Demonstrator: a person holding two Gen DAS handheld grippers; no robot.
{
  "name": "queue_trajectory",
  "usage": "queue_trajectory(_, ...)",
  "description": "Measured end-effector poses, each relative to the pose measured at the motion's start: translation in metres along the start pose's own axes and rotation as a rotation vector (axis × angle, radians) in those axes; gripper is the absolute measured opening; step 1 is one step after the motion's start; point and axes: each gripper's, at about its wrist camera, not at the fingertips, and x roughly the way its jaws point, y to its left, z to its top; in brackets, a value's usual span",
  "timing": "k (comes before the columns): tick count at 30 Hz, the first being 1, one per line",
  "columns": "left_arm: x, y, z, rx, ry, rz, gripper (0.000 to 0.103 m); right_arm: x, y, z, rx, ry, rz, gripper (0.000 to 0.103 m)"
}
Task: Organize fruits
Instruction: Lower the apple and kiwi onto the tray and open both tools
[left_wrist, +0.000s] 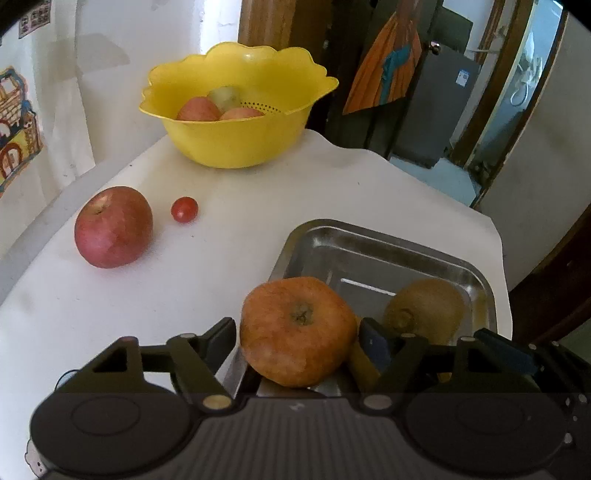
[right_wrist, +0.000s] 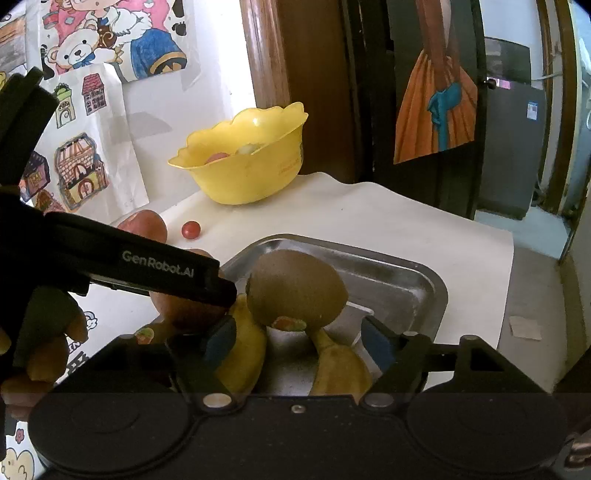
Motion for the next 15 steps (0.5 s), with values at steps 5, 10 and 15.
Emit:
queue_trajectory(5, -0.007, 0.006, -0.003, -0.02, -0.023, -0.004, 0.085, -0.005, 0.006, -0.002, 0.002, -0.001, -0.025, 0.08)
queue_trajectory(10, -0.013, 0.014, -0.005, -0.028, -0.035, -0.029, 0.089, -0.016, 0.015, -0.006, 0.008, -0.002, -0.075, 0.087)
queue_trajectory(15, -0.023, 0.026, -0.007, -0.016, -0.054, -0.07, 0.097, -0.033, 0.028, -0.01, 0.045, -0.013, -0.166, 0.094)
